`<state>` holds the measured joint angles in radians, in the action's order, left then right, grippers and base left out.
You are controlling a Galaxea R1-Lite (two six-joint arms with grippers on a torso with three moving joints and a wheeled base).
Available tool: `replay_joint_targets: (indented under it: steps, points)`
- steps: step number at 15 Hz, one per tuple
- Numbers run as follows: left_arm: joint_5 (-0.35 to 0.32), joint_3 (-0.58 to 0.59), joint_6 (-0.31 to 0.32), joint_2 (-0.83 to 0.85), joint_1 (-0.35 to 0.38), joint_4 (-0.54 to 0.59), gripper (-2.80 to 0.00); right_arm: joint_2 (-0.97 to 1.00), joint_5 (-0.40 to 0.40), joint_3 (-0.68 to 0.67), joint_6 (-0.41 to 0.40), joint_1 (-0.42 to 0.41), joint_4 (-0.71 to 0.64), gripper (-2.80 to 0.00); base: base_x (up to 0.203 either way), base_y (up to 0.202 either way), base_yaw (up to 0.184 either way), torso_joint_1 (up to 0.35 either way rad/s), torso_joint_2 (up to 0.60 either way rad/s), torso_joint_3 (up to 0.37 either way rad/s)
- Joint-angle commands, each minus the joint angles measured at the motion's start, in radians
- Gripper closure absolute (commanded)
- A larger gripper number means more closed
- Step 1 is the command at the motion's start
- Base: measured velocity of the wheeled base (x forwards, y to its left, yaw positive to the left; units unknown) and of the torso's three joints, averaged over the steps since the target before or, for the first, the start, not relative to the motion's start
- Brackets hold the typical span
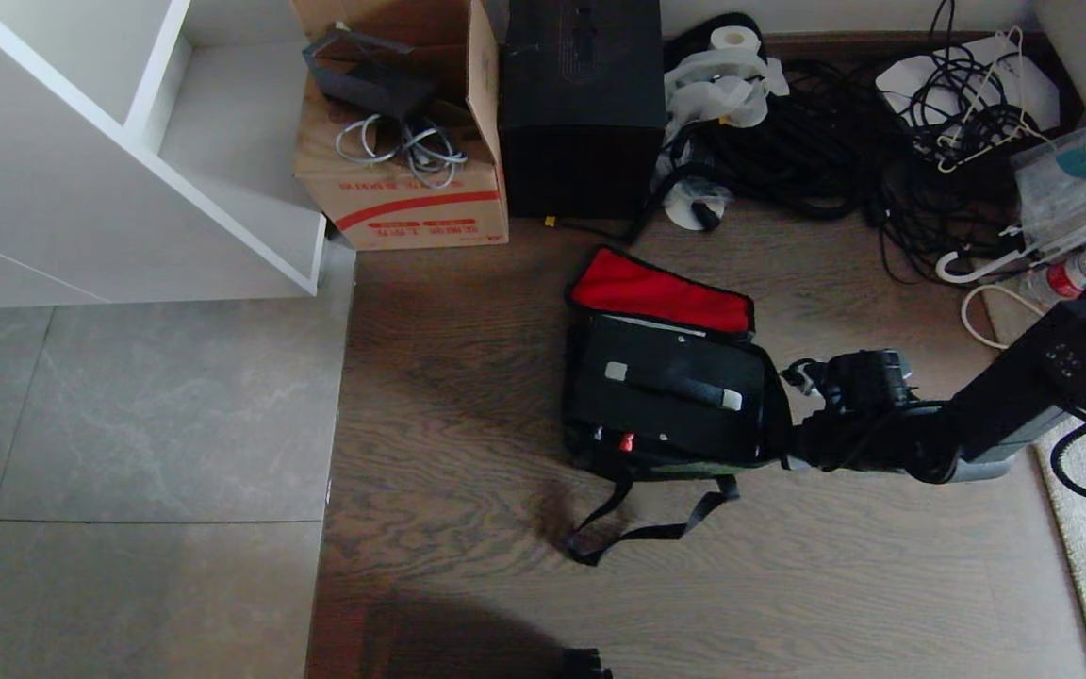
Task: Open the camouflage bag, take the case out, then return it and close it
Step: Close the top of the storage box
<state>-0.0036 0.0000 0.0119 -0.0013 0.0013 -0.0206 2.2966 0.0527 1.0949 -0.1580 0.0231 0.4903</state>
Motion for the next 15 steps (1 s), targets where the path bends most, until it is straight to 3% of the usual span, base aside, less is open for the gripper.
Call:
replay_joint_targets:
  steps: [1,3,7,12,15]
  points:
    - [0.001,0.010,0.000,0.000,0.000,-0.001,0.00,-0.007,0.007,0.024,-0.068,-0.042,-0.009,0.00,0.000,0.000,0.000,0.000,0.00,0.000]
    - [0.001,0.011,0.000,0.000,0.000,-0.001,0.00,-0.005,0.029,0.064,-0.123,-0.074,-0.014,0.00,0.000,0.000,0.000,0.000,0.00,0.000]
    - [0.001,0.011,0.000,0.000,0.000,-0.001,0.00,-0.001,0.155,0.197,-0.180,-0.136,-0.068,0.00,0.000,0.000,0.000,0.000,0.00,0.000]
    - [0.001,0.011,0.000,0.000,0.000,-0.001,0.00,0.006,0.162,0.273,-0.210,-0.161,-0.101,0.00,0.000,0.000,0.000,0.000,0.00,0.000]
    - [0.001,0.011,0.000,0.000,0.000,-0.001,0.00,-0.008,0.161,0.232,-0.210,-0.163,-0.128,0.00,0.000,0.000,0.000,0.000,0.00,0.000]
